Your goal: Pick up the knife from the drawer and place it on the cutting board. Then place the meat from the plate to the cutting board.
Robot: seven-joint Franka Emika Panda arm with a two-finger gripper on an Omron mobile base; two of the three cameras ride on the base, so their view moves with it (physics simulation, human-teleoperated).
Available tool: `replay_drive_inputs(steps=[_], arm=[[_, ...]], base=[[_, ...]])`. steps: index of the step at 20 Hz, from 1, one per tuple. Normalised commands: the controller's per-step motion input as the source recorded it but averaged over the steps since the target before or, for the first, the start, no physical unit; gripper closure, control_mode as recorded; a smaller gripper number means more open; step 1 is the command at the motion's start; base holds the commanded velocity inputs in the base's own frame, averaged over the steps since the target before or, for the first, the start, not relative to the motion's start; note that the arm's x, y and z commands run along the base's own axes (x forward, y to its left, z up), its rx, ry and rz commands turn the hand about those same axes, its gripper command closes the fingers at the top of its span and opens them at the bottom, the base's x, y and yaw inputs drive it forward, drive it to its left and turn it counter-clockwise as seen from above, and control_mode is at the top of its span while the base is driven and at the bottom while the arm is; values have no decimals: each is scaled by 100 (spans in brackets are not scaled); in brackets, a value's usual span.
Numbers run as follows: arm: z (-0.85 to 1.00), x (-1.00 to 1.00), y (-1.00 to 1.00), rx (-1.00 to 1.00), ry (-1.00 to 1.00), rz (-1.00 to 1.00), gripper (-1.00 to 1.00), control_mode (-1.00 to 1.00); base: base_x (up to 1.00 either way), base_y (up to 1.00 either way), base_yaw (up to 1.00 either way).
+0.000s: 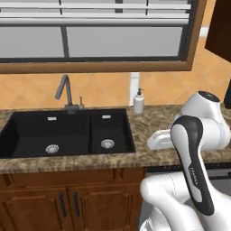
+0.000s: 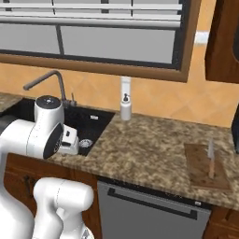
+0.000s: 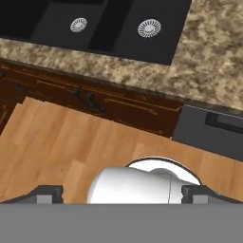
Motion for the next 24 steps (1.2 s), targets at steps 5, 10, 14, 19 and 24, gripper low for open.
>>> replay_drive_inputs(steps=[5,10,14,19,24], arm=[[0,0,0,0,0,0,-100,100],[0,0,0,0,0,0,-100,100],[0,0,0,0,0,0,-100,100],[0,0,0,0,0,0,-100,100],[0,0,0,0,0,0,-100,100]], base=[[0,99,4],[0,80,3],[10,55,5],[17,47,3],[28,43,3]])
